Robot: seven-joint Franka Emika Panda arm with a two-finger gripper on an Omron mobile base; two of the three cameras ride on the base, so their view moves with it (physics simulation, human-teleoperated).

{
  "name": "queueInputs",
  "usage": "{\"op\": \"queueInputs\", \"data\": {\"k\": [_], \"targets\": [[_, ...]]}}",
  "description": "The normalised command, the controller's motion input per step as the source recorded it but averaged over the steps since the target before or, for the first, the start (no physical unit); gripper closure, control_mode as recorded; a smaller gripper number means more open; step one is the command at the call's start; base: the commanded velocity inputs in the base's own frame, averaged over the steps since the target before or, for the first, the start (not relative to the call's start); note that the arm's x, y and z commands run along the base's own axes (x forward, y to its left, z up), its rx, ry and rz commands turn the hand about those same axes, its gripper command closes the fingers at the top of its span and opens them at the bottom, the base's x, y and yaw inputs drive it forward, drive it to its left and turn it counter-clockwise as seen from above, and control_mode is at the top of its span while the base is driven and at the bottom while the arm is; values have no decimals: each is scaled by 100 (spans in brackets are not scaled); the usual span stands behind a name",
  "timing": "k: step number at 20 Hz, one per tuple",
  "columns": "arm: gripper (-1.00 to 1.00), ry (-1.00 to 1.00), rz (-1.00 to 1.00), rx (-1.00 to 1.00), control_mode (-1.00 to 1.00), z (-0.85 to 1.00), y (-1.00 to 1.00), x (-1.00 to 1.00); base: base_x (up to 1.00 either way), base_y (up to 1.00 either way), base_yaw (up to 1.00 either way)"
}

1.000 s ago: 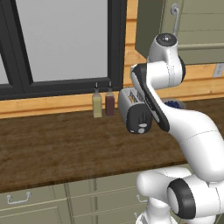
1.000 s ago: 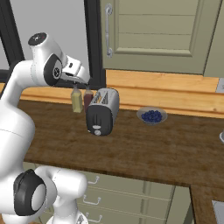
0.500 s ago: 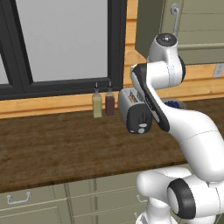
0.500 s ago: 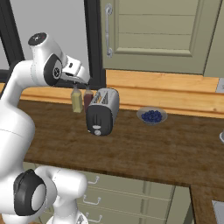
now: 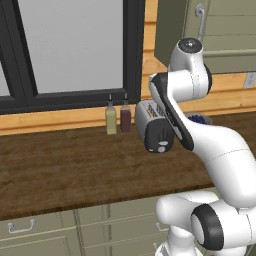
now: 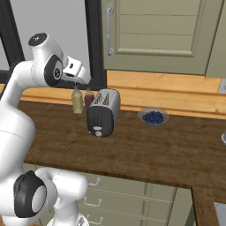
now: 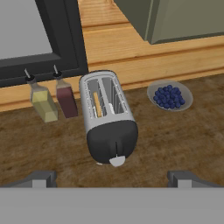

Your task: Start the toaster. Once the lever pops up, take the bread to the plate on the dining counter.

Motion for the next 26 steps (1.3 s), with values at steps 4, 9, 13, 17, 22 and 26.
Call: {"op": "queueInputs", "data": {"k": [4,9,13,17,22,26], "targets": [[-100,0,0,0,-100,0,0,0,0,0,0],[-100,0,0,0,-100,0,0,0,0,0,0],[-100,0,0,0,-100,0,0,0,0,0,0],[-100,0,0,0,-100,0,0,0,0,0,0],[-100,0,0,0,-100,0,0,0,0,0,0],[-100,0,0,0,-100,0,0,0,0,0,0]]}}
